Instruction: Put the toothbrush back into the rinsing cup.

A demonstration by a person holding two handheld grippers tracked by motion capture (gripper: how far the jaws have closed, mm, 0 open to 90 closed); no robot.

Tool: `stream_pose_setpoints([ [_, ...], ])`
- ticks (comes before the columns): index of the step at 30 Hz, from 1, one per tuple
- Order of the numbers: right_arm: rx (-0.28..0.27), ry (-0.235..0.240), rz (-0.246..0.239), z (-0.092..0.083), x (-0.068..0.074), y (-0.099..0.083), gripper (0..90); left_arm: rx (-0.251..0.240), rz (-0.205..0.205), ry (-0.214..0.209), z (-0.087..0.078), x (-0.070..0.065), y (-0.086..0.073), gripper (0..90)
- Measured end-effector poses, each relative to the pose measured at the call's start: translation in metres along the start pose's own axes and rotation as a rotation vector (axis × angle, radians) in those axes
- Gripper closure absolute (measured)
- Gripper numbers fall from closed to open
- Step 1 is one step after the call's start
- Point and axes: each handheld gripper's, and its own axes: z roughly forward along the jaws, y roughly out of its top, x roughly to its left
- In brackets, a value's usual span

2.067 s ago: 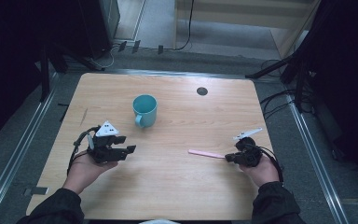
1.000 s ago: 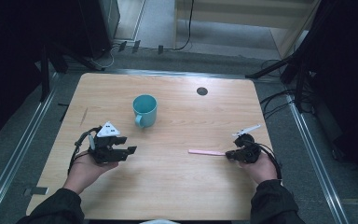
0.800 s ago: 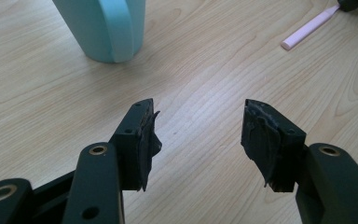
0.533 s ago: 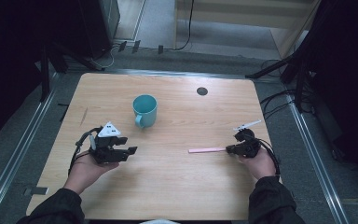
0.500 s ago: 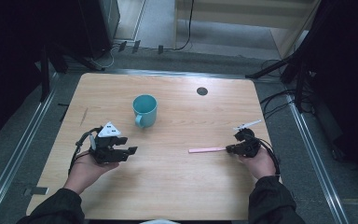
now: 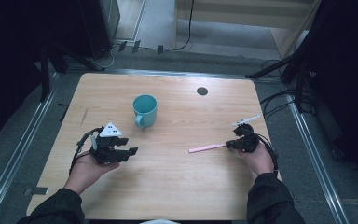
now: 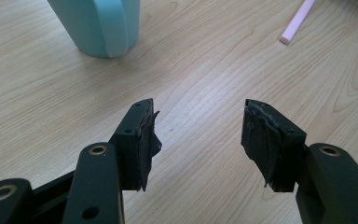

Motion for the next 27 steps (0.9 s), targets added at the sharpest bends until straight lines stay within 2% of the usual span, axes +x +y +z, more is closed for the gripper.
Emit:
stream_pose_setpoints([
  [7,0.005,-0.003,-0.007,0.001,0.000,0.008,89.5,0.005,-0.002,-0.004,0.001,-0.001,0.000,44.5],
  [9,-0.015,0.009,-0.002,-0.002,0.004,0.012,90.0,0.006,-0.003,-0.004,0.001,-0.001,0.000,44.5],
  [14,-0.048,0.046,-0.030,-0.007,0.032,0.028,90.0,0.009,-0.003,0.003,0.001,-0.001,0.000,44.6],
  [20,-0.010,0.087,-0.049,0.004,0.064,0.044,90.0,0.021,-0.001,0.006,0.000,0.001,-0.001,44.6],
  [27,0.022,0.104,-0.081,0.023,0.085,0.056,90.0,0.016,-0.008,0.007,0.000,0.002,-0.002,44.6],
])
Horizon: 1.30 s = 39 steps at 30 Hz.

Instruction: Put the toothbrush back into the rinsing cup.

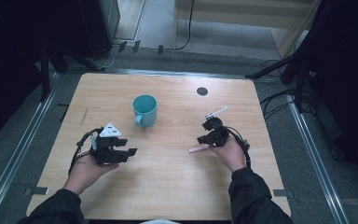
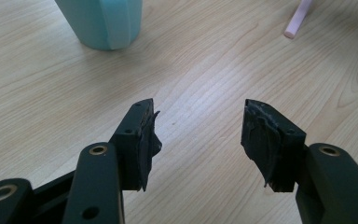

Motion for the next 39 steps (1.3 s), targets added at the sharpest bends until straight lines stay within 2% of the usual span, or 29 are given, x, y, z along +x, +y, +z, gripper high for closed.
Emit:
stream_pose_setpoints([
  [10,0.042,0.004,-0.045,0.015,0.014,0.005,90.0,0.008,-0.001,0.001,0.000,0.001,-0.001,44.6],
  [21,0.087,0.006,-0.052,0.021,0.015,0.000,90.0,0.018,0.000,0.002,0.001,0.002,-0.001,44.4],
  [31,0.110,0.016,-0.040,0.007,0.012,-0.021,90.0,0.017,0.003,-0.003,0.002,0.001,0.000,44.3],
  [39,0.125,0.021,-0.054,-0.005,0.013,-0.039,90.0,0.020,0.007,-0.007,0.003,0.000,0.000,44.3],
])
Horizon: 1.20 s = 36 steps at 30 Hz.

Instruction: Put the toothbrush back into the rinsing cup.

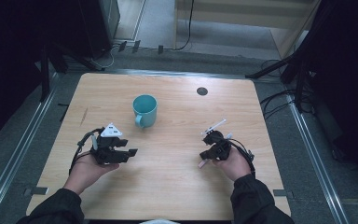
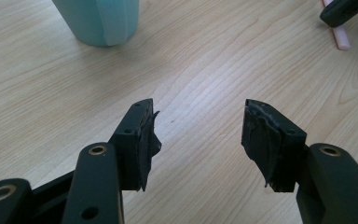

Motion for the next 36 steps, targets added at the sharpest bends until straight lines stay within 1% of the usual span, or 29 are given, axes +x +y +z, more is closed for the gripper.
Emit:
stream_pose_setpoints([
  [2,-0.002,-0.003,0.000,-0.002,0.001,-0.004,90.0,0.002,0.001,-0.002,0.000,0.000,0.000,44.3],
  [7,0.011,-0.010,-0.003,-0.005,0.000,-0.011,90.0,0.000,0.003,-0.006,0.000,-0.002,0.000,44.2],
  [8,0.013,-0.011,0.003,-0.006,0.000,-0.012,90.0,0.000,0.004,-0.006,0.000,-0.002,0.000,44.2],
  [9,0.011,-0.007,0.002,-0.006,-0.001,-0.012,90.0,0.001,0.004,-0.006,0.000,-0.002,0.000,44.2],
  [10,-0.004,-0.003,0.009,-0.008,-0.002,-0.012,89.2,0.002,0.004,-0.007,0.000,-0.002,0.000,44.2],
  [12,-0.048,0.009,0.043,-0.016,-0.006,-0.009,87.5,0.003,0.003,-0.005,-0.001,-0.002,0.000,44.0],
  [14,-0.097,0.010,0.075,-0.026,-0.008,-0.007,86.1,0.003,0.000,-0.007,-0.001,-0.003,0.000,43.7],
  [15,-0.107,0.002,0.083,-0.029,-0.010,-0.007,84.7,0.004,0.001,-0.009,-0.001,-0.003,0.000,43.5],
  [16,-0.111,-0.017,0.095,-0.031,-0.012,-0.007,83.3,0.005,0.000,-0.009,-0.001,-0.003,0.000,43.3],
  [18,-0.100,-0.033,0.127,-0.032,-0.016,-0.008,81.4,0.012,-0.001,-0.007,-0.002,-0.004,0.001,42.7],
  [19,-0.096,-0.053,0.140,-0.032,-0.018,-0.009,80.0,0.012,-0.001,-0.007,-0.002,-0.004,0.001,42.3],
  [20,-0.087,-0.066,0.172,-0.032,-0.020,-0.009,78.3,0.015,-0.005,-0.005,-0.004,-0.006,0.001,42.1],
  [21,-0.084,-0.070,0.181,-0.032,-0.022,-0.009,76.7,0.017,0.001,-0.006,-0.004,-0.007,0.001,41.9],
  [22,-0.077,-0.085,0.198,-0.032,-0.022,-0.009,72.9,0.015,0.003,-0.007,-0.004,-0.009,0.001,41.7],
  [25,-0.046,-0.154,0.250,-0.031,-0.025,-0.008,68.5,0.017,0.016,-0.014,-0.005,-0.012,0.001,41.7],
  [27,-0.034,-0.185,0.296,-0.032,-0.028,-0.006,67.0,0.017,0.024,-0.023,-0.005,-0.012,0.001,41.8],
  [28,-0.024,-0.192,0.317,-0.032,-0.029,-0.006,66.0,0.017,0.023,-0.025,-0.005,-0.012,0.001,41.9],
  [29,-0.024,-0.192,0.317,-0.032,-0.029,-0.006,66.0,0.017,0.023,-0.025,-0.005,-0.012,0.001,42.0],
  [30,0.001,-0.215,0.354,-0.031,-0.031,-0.002,64.3,0.016,0.026,-0.026,-0.005,-0.011,0.001,42.1],
  [31,0.009,-0.218,0.366,-0.030,-0.031,-0.001,62.1,0.016,0.026,-0.026,-0.005,-0.011,0.001,42.2],
  [32,0.022,-0.218,0.394,-0.030,-0.032,0.001,61.2,0.019,0.025,-0.031,-0.004,-0.009,0.000,42.2],
  [34,0.036,-0.200,0.448,-0.029,-0.034,0.004,61.3,0.019,0.027,-0.035,-0.003,-0.008,0.000,42.4],
  [35,0.036,-0.196,0.471,-0.029,-0.035,0.005,61.3,0.019,0.027,-0.035,-0.003,-0.008,0.000,42.5],
  [36,0.036,-0.196,0.471,-0.029,-0.035,0.005,61.3,0.017,0.029,-0.036,-0.003,-0.008,0.001,42.5],
])
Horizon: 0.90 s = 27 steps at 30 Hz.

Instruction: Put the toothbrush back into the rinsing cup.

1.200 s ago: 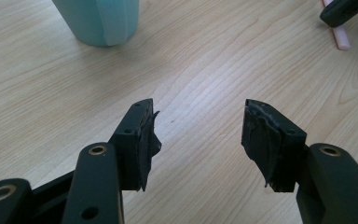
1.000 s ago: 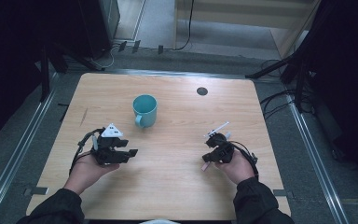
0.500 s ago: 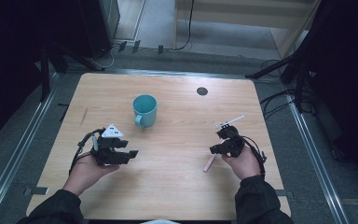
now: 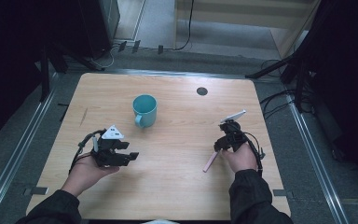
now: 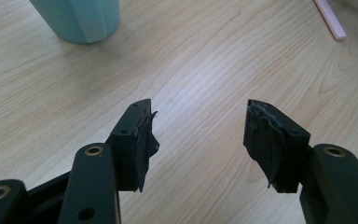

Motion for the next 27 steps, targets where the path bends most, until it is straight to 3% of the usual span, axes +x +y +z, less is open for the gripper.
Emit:
stream_pose_setpoints([
  [2,0.019,-0.025,0.037,0.002,0.000,0.004,61.3,-0.005,-0.001,-0.007,0.000,0.001,0.001,42.6],
  [7,0.030,-0.049,0.065,0.007,-0.002,0.006,59.4,-0.001,0.003,-0.007,0.001,0.001,0.002,42.6],
  [8,0.035,-0.073,0.065,0.008,-0.001,0.006,59.4,-0.002,0.003,-0.005,0.002,0.000,0.002,42.6],
  [18,0.069,-0.042,0.091,0.017,0.001,0.010,57.9,0.013,0.012,0.001,0.003,-0.003,-0.001,42.7],
  [27,0.075,-0.057,0.079,0.020,0.004,0.012,58.1,0.011,0.008,-0.001,0.003,-0.001,0.000,42.8],
])
